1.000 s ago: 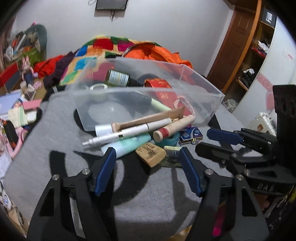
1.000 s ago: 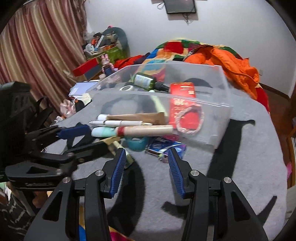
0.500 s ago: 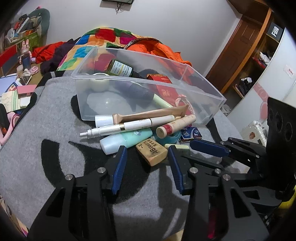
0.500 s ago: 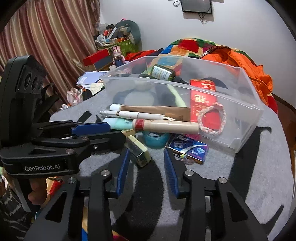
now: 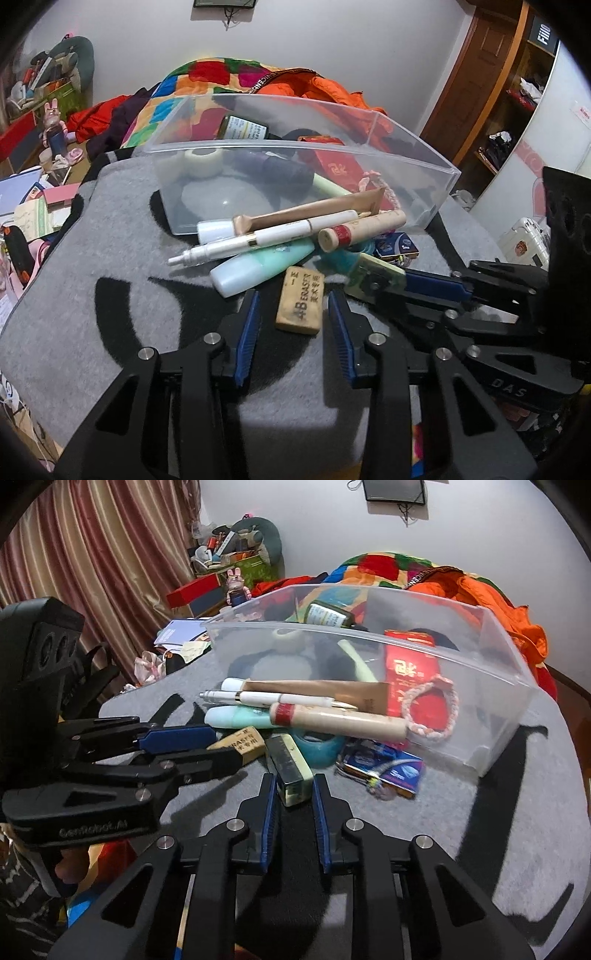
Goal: Organize objects
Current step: 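Grasp the tan eraser with left tool while right tool grasps the small green-yellow box, then carry both items over the clear box, lower them in and open both tools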
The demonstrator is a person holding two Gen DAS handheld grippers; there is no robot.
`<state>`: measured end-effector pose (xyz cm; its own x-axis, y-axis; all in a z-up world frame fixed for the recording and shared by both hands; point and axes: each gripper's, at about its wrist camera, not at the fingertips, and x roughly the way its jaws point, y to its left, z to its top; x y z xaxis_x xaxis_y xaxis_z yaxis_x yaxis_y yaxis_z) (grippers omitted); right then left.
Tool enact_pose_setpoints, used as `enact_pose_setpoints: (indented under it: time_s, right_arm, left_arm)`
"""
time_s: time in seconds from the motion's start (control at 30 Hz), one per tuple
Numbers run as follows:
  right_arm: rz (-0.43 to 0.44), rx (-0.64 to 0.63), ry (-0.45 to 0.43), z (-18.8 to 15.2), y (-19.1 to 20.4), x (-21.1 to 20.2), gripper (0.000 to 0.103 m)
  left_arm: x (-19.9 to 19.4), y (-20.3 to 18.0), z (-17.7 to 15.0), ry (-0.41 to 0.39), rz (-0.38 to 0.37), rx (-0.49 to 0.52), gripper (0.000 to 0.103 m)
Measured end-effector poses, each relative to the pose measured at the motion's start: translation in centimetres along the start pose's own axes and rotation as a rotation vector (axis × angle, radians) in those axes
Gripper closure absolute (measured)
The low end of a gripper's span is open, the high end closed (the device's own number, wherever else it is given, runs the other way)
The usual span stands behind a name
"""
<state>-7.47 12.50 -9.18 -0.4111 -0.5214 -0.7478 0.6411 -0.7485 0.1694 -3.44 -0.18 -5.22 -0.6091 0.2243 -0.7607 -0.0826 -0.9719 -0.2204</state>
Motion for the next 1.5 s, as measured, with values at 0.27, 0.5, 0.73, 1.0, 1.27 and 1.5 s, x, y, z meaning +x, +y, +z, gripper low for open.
enact_pose_setpoints:
  time_s: [0.27,0.5,0.73,1.0,1.27,1.5]
  right_arm:
    - [-0.026,0.037,-0.026,-0.5,-0.8,-1.7,0.087]
    - [-0.020,0.033,-0.076,0.2,-0.4,-3.0,0.087]
    - [-0.025,0.050,-0.133,1.5,-0.8,-4.6,0.087]
    - [-0.095,0.044,-0.202,3.4,-1.2,-6.1,0.087]
    - [-0.165,0.042,-0.253,5.7,-2.3,-6.8,0.087]
    - [-0.212,0.055,-0.257,7.4,-3.6,-6.0,0.087]
  left_arm:
    - [0.6,-1.8,-0.6,-0.034,0.067,0.102,0.080]
    - [-0.5,-2.2,-0.7,-0.052,0.050,0.115,0.080]
    - [-2.9,-2.2,0.8,-0.119,0.038,0.103,0.080]
    - [-4.8,-1.7,3.6,-0.200,0.032,0.091,0.080]
    - [-6.4,-1.8,6.3,-0.275,0.028,0.107,0.080]
    - [-5.4,-1.1,8.3,-0.274,0.013,0.095,0.080]
